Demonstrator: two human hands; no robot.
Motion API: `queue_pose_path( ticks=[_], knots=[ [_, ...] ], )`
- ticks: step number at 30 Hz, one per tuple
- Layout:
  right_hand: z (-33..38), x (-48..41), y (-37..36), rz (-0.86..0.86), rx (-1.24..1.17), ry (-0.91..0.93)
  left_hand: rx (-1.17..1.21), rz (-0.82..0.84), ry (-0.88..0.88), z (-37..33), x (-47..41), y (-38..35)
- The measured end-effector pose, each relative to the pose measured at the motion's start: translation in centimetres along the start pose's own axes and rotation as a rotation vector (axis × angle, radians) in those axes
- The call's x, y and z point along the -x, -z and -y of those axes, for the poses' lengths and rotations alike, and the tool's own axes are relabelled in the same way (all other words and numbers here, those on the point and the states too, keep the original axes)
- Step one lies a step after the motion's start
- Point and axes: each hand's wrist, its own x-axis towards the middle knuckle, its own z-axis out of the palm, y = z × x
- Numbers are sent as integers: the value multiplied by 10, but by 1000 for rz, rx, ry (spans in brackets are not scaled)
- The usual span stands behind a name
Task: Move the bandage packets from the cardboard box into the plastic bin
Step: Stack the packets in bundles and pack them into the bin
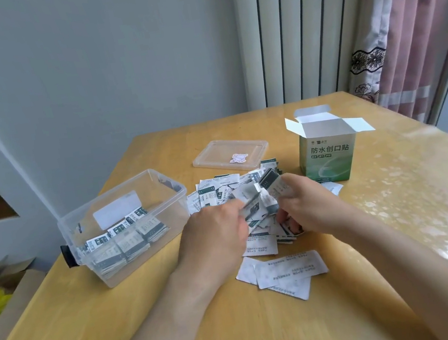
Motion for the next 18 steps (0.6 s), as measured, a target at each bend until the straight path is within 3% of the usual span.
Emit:
queue_pose_path(
  ticks=[2,5,8,10,12,15,18],
  knots=[
    [2,1,3,12,-220,-52,199,5,139,6,-3,7],
    [12,8,5,65,-626,-164,972,-15,395,4,-3,20],
    [25,16,-5,254,-936,-212,1305,-27,419,-5,-3,20],
    [33,23,-14,333,-1009,-165,1218,-25,365,-10,-2,11],
    [37,27,-23,284,-1045,-140,872,-18,245,-12,0,5],
    [35,29,-32,110,-900,-65,315,64,32,-10,4,1],
    [36,28,-32,7,-844,25,198,114,-40,-10,4,8]
  ],
)
